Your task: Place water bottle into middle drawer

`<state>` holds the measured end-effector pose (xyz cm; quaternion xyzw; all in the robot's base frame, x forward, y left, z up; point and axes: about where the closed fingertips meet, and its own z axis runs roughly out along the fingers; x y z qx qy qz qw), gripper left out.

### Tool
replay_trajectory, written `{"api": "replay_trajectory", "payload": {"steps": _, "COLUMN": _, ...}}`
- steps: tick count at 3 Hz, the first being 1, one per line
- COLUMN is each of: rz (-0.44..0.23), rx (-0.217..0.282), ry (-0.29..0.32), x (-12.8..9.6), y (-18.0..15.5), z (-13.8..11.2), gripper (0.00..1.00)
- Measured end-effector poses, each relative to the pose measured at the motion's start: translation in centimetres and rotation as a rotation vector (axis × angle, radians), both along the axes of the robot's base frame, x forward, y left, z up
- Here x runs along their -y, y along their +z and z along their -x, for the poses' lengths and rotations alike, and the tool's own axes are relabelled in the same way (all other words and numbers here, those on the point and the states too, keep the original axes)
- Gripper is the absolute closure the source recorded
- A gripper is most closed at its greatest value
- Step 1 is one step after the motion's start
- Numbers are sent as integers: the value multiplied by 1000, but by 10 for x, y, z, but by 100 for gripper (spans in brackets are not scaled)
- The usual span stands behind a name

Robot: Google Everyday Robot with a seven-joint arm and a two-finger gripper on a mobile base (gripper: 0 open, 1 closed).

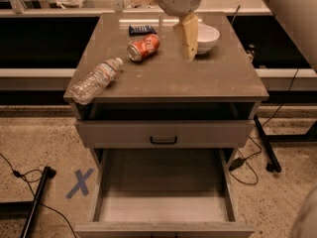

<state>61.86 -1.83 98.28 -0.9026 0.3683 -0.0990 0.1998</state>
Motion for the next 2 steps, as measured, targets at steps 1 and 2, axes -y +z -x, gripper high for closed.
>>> {"api": "replay_trajectory", "payload": {"steps": 1, "rz": 143, "rx": -84, "ry": 158, "x": -24, "y": -43, "z": -28, "gripper": 0}}
{"api": "replay_trajectory", "payload": {"steps": 2, "rz": 186, "rx": -148, "ry": 267, "x": -54, "y": -85, "z": -43, "gripper": 0}}
